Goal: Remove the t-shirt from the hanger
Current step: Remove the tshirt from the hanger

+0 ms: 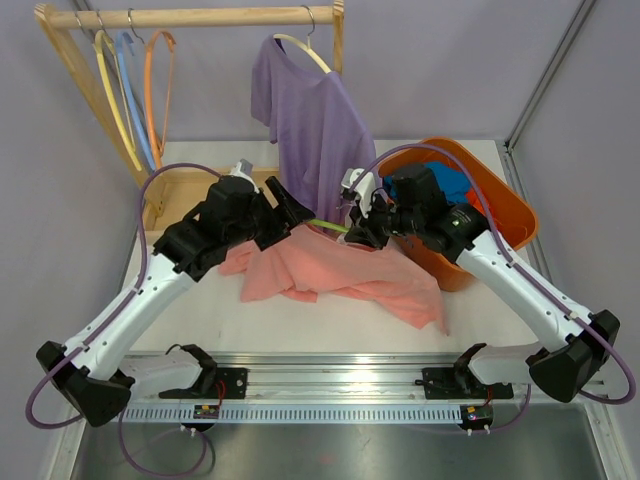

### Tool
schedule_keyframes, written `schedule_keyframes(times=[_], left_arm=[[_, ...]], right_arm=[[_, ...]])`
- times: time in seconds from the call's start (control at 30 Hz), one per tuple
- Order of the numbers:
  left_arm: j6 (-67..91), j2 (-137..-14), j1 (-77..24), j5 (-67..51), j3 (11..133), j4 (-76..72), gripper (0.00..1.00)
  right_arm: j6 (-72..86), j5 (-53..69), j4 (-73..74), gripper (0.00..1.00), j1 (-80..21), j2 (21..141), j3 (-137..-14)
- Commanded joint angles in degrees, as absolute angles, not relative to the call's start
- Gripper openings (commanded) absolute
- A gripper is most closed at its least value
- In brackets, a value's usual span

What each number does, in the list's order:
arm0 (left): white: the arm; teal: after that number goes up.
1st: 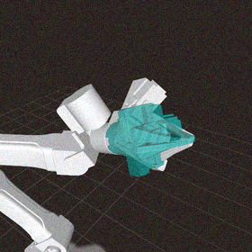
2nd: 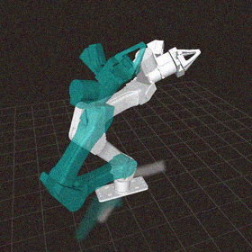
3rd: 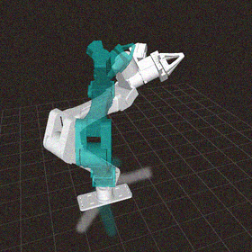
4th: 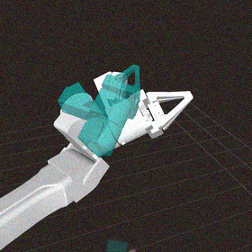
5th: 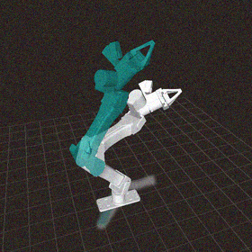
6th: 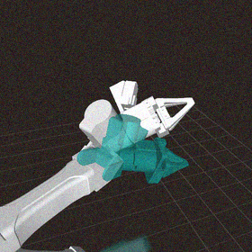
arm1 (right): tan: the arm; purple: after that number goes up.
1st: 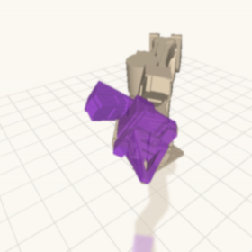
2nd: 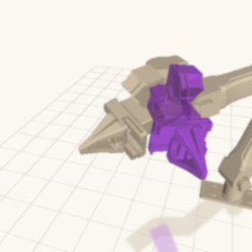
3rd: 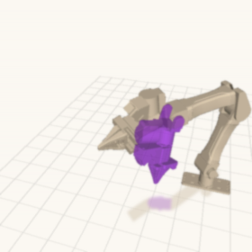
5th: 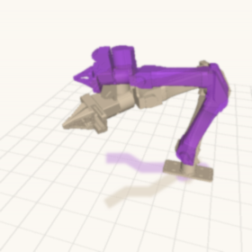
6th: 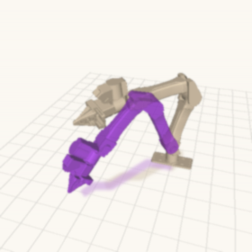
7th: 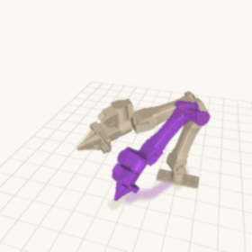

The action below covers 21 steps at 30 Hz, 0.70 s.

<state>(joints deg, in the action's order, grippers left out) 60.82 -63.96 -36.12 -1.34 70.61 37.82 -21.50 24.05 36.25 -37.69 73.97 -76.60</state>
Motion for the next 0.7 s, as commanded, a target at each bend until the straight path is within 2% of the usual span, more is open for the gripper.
schedule_keyframes(times=[0.0,0.23,0.57,0.67], left_arm=[[58.45,-66.0,-37.26,5.0,74.61,38.93,0.78],[56.6,-68.03,-38.93,8.88,76.47,43.33,0.62],[55.99,-71.63,-40.43,10.81,76.64,41.93,0.59],[56.25,-72.16,-40.52,12.13,76.29,41.13,0.56]], right_arm=[[-19.16,23.47,30.76,0.0,-38.76,74.18,-77.69],[-18.37,23.55,30.85,0.0,-38.76,74.44,-78.66],[-17.4,24.34,30.76,0.0,-38.85,74.36,-78.49],[-16.88,24.87,30.59,0.0,-38.85,74.35,-78.57]])
